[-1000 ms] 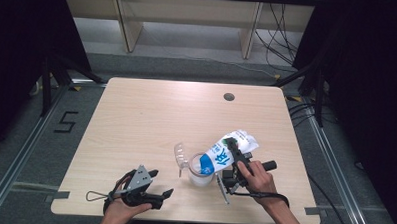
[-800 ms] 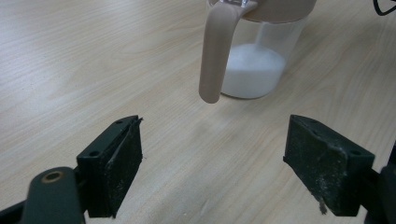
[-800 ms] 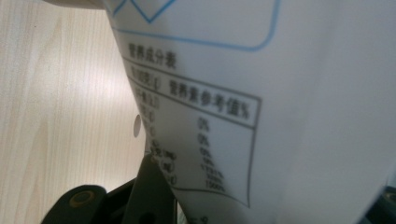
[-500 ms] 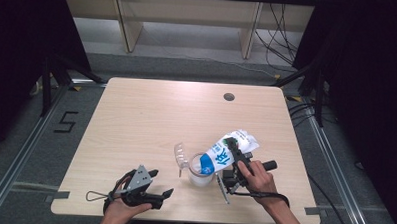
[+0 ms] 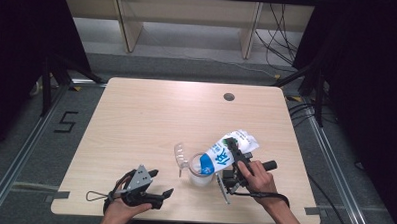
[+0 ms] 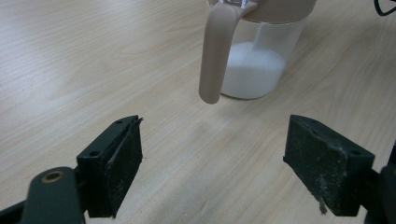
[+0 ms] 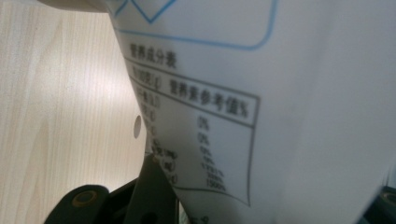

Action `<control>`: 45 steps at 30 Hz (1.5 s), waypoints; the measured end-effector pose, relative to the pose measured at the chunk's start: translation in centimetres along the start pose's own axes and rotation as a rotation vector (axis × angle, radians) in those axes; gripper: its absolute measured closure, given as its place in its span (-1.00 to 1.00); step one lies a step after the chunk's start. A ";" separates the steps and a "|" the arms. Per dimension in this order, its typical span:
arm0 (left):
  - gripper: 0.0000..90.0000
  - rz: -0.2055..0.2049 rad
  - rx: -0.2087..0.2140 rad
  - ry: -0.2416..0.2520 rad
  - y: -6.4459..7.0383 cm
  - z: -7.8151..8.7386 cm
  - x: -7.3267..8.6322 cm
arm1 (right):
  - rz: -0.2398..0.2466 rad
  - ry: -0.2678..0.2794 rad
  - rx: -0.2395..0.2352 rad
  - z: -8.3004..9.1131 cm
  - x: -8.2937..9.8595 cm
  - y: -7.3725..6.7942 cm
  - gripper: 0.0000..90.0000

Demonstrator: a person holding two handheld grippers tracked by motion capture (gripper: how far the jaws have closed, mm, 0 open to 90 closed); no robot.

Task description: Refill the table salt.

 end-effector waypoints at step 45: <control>-0.58 -0.001 0.002 0.001 0.0 0.0 0.0 | 0.027 0.001 -0.003 0.2 -0.2 0.1 0.68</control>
Point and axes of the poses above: each handheld gripper's, and its own axes: z roughly backward along the jaws, x roughly out of its underside, y roughly to its right, the point moved 9 cm from there along -z, roughly forward along the jaws, and after that the axes turned 6 degrees about y, right-handed, at the moved point
